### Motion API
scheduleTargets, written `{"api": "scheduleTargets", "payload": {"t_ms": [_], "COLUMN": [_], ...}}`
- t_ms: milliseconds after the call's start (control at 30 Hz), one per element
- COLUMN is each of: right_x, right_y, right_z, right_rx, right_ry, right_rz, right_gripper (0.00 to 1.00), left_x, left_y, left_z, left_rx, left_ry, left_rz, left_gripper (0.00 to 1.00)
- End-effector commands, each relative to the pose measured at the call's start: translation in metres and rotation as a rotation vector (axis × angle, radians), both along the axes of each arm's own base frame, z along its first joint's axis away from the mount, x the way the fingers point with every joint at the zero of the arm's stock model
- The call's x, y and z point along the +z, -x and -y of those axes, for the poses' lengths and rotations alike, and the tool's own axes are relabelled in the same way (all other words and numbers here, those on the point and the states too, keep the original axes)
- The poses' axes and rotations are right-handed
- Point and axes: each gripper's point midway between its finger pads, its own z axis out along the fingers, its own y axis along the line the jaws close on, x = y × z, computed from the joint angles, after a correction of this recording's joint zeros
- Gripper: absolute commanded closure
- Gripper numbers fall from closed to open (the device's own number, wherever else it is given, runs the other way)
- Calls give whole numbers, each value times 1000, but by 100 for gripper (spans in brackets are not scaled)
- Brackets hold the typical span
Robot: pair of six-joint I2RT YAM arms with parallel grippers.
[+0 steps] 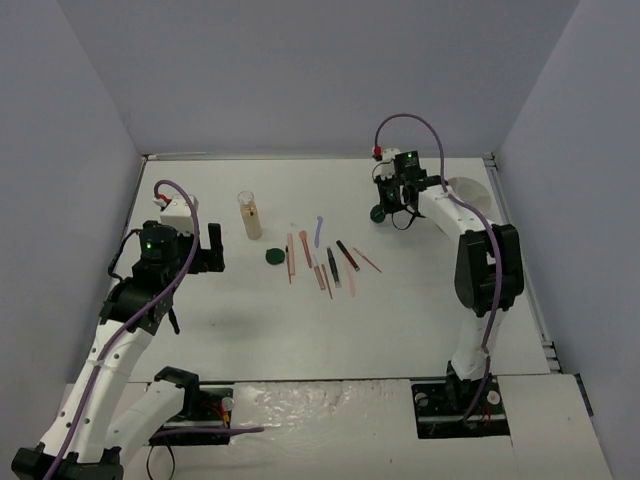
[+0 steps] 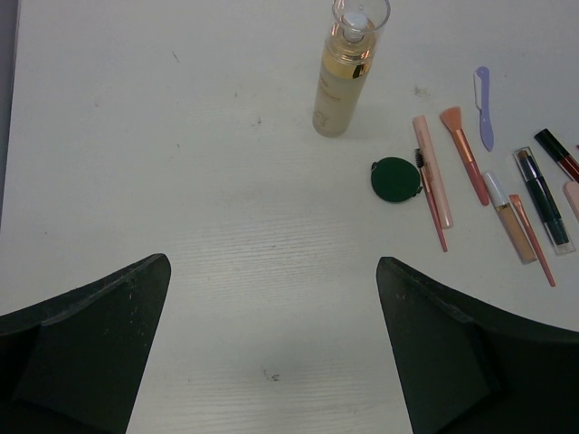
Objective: Organize the makeup
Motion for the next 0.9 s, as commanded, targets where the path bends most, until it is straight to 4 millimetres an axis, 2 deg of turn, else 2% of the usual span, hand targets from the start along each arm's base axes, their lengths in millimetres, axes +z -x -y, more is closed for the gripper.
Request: {"api": "scheduleTargets", "payload": {"t_ms": [0, 100, 200, 300, 400, 567, 867], "right_x": [130, 161, 180, 186, 191, 183, 148], "right_y": [-29, -29, -29, -29, -29, -39, -56], "right_z": [76, 111, 137, 155, 165, 169, 176], "right_rx": [-380, -550, -685, -780, -843, -870, -876], "right_ry": [250, 379, 497, 618, 694, 742, 775], "right_rz": [340, 410, 441, 439, 440, 426, 370], "right_gripper": [100, 100, 100, 100, 100, 100, 100], "left_x": [28, 28, 28, 27, 27, 26, 25], "left_y": [-10, -10, -10, -10, -10, -11, -11], "left_z": [1, 0, 0, -1, -1, 0, 0], "left_rx": [10, 12, 15, 17, 18, 16, 13], "left_ry": [30, 30, 30, 27, 28, 29, 29], "left_rz": [90, 88, 88, 86, 84, 81, 76], "left_gripper": [3, 3, 3, 3, 3, 3, 3]}}
